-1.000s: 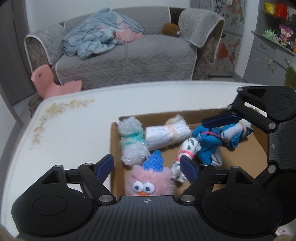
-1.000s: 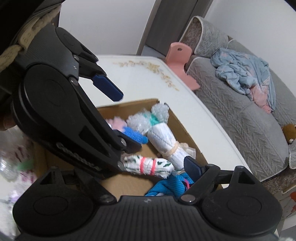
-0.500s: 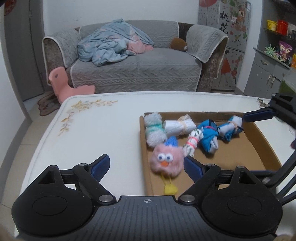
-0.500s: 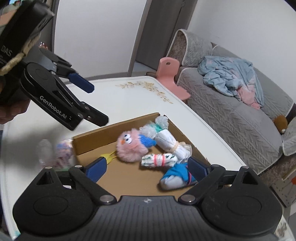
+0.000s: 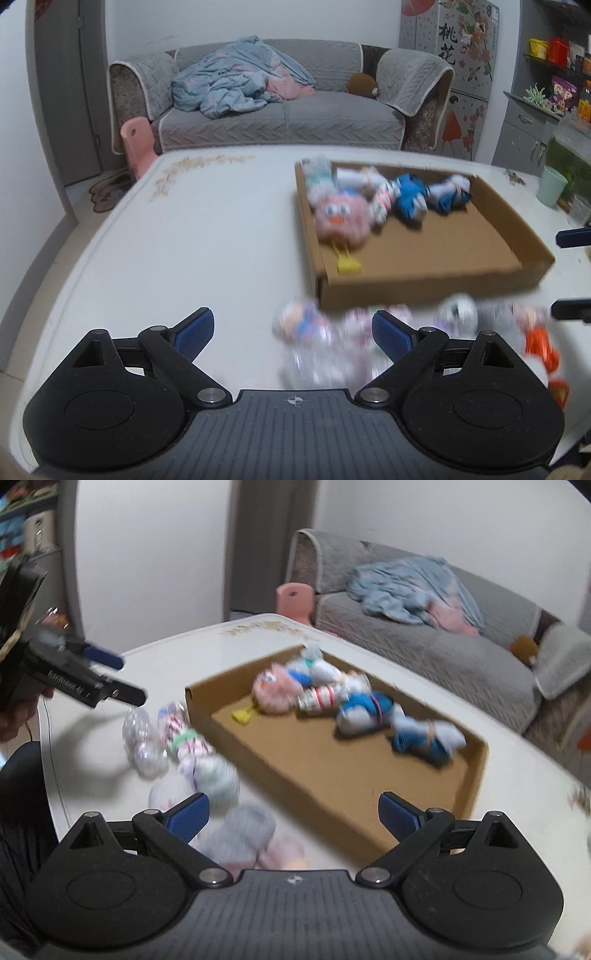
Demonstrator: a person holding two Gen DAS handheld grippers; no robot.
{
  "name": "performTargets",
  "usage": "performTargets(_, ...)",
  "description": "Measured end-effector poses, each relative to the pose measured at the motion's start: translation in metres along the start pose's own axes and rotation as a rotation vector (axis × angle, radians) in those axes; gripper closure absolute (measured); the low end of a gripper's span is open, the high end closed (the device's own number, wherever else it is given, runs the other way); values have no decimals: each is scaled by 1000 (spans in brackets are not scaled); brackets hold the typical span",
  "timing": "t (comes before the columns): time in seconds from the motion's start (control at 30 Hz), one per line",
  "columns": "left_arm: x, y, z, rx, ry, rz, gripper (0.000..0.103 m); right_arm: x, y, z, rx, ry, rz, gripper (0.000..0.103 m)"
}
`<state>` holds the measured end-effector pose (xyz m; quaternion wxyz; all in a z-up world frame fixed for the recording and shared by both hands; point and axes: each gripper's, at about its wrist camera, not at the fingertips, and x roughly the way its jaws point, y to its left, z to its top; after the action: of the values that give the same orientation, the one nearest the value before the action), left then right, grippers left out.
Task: Organize objects
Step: 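Grasp the clear bubble-wrap bundle with the left gripper while the right grasps the orange bundle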
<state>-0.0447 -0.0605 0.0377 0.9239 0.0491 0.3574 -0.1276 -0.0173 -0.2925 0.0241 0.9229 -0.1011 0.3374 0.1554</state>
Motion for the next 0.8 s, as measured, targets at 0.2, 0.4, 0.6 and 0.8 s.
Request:
performTargets(0.2,-8,-7,-45,-31,34,-40,8,-22,11,-35,94,-31,14,6)
performTargets(0.4,-12,-26,-64,28,13,-21,8,-32,36,-62,132,-55,46,17)
performTargets(0.6,6,-42,-62,98,-23,30,5,-25,53,-79,121,-44,72,28)
performTargets(0.8,16,-40,-53,106,-40,66,4,-18,56,-87,110,-28,84,38)
